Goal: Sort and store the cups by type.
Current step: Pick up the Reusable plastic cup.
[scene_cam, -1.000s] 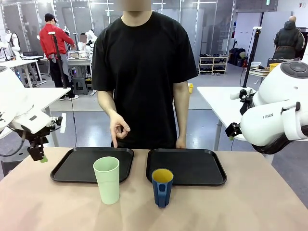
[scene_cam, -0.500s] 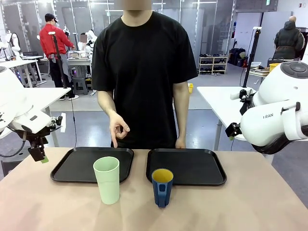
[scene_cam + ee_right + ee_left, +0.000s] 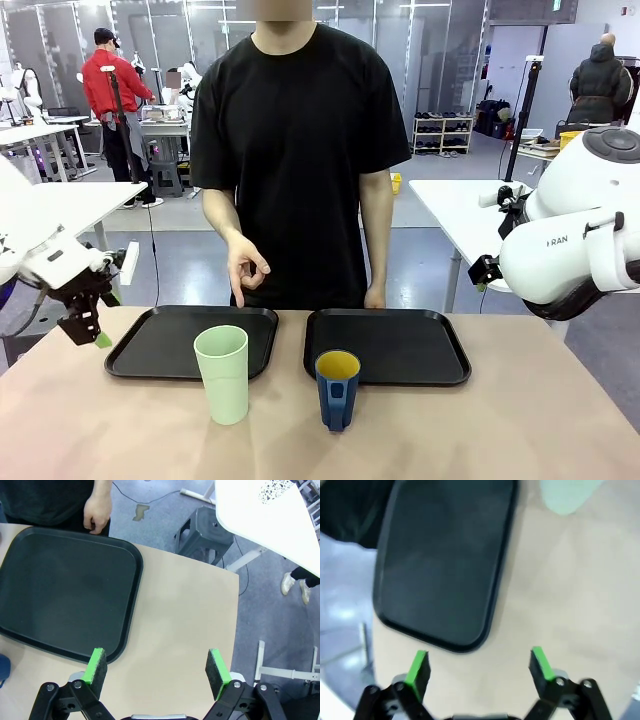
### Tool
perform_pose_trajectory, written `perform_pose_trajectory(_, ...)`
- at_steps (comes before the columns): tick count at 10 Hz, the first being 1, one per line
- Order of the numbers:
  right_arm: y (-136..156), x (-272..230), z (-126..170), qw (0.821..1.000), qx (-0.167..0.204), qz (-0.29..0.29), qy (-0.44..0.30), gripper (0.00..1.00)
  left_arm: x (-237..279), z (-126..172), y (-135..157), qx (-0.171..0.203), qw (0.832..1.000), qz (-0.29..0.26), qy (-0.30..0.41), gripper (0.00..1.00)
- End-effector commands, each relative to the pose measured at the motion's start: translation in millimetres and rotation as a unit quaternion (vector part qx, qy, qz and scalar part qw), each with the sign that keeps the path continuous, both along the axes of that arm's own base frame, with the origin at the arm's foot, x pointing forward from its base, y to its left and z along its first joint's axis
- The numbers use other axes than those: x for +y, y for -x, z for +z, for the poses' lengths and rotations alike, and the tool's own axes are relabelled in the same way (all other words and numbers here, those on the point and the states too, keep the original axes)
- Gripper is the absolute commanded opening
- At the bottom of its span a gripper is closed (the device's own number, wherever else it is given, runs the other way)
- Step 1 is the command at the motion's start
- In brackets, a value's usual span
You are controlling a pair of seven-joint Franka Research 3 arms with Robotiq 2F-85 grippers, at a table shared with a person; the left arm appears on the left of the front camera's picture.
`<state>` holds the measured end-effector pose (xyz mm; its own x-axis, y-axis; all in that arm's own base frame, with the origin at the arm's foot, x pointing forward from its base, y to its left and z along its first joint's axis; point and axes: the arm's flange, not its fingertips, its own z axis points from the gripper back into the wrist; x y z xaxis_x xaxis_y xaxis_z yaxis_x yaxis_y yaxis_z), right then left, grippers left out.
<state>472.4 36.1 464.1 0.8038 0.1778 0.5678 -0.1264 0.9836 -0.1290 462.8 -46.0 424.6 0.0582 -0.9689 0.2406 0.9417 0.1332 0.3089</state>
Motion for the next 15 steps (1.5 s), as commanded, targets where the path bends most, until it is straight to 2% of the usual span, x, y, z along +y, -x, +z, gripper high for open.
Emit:
perform_pose_trajectory(1, -1, 0, 0, 1.000, 0.000, 0.002, 0.004, 1.00, 27, -25, 5, 0.027, 0.995, -0.065, 0.075, 1.00)
perform_pose_trajectory(3, -1, 0, 0, 1.000, 0.000, 0.002, 0.004, 1.00, 45, -57, -2, 0.048, 0.979, -0.101, 0.173, 1.00)
perform_pose_trajectory(5, -1, 0, 0, 1.000, 0.000, 0.002, 0.004, 1.00, 54, -76, -7, 0.064, 0.953, -0.128, 0.268, 1.00)
perform_pose_trajectory(7, -1, 0, 0, 1.000, 0.000, 0.002, 0.004, 1.00, 55, -94, -8, 0.092, 0.913, -0.154, 0.367, 1.00)
perform_pose_trajectory(10, -1, 0, 0, 1.000, 0.000, 0.002, 0.004, 1.00, 50, -112, -7, 0.115, 0.863, -0.187, 0.455, 1.00)
perform_pose_trajectory(13, -1, 0, 0, 1.000, 0.000, 0.002, 0.004, 1.00, 55, -120, -9, 0.120, 0.831, -0.201, 0.505, 1.00)
perform_pose_trajectory(15, -1, 0, 0, 1.000, 0.000, 0.002, 0.004, 1.00, 49, -120, -12, 0.114, 0.819, -0.200, 0.525, 1.00)
